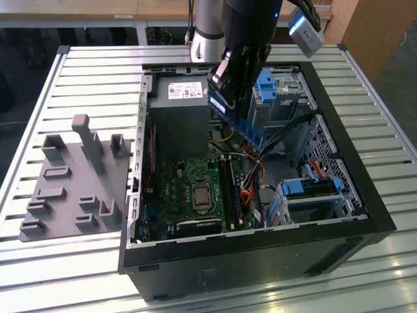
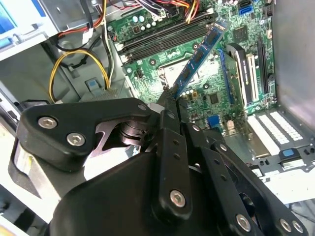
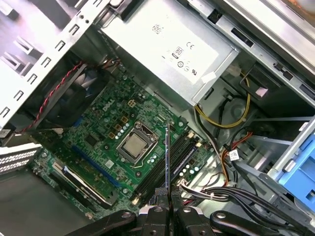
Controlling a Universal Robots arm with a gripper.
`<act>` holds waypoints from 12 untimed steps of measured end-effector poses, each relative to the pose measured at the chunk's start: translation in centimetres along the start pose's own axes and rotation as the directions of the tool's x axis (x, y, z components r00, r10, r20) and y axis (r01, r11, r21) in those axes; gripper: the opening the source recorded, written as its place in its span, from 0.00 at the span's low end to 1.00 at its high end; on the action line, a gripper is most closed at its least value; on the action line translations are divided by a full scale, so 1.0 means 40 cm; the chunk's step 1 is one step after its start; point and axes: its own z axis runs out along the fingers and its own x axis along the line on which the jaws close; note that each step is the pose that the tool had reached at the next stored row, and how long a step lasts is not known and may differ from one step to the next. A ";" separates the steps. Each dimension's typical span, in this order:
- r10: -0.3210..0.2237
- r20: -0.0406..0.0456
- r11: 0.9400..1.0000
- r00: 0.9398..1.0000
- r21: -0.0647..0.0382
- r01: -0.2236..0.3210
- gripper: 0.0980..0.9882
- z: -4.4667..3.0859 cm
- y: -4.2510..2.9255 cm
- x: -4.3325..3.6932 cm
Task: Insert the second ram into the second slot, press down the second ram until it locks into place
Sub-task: 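Press down the second ram until it locks into place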
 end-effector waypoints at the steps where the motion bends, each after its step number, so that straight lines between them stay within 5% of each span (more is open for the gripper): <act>1: 0.008 0.000 1.000 1.000 0.000 -0.008 0.04 0.000 0.000 0.000; 12: 0.087 0.000 0.996 0.996 0.002 -0.087 0.04 0.000 0.000 0.000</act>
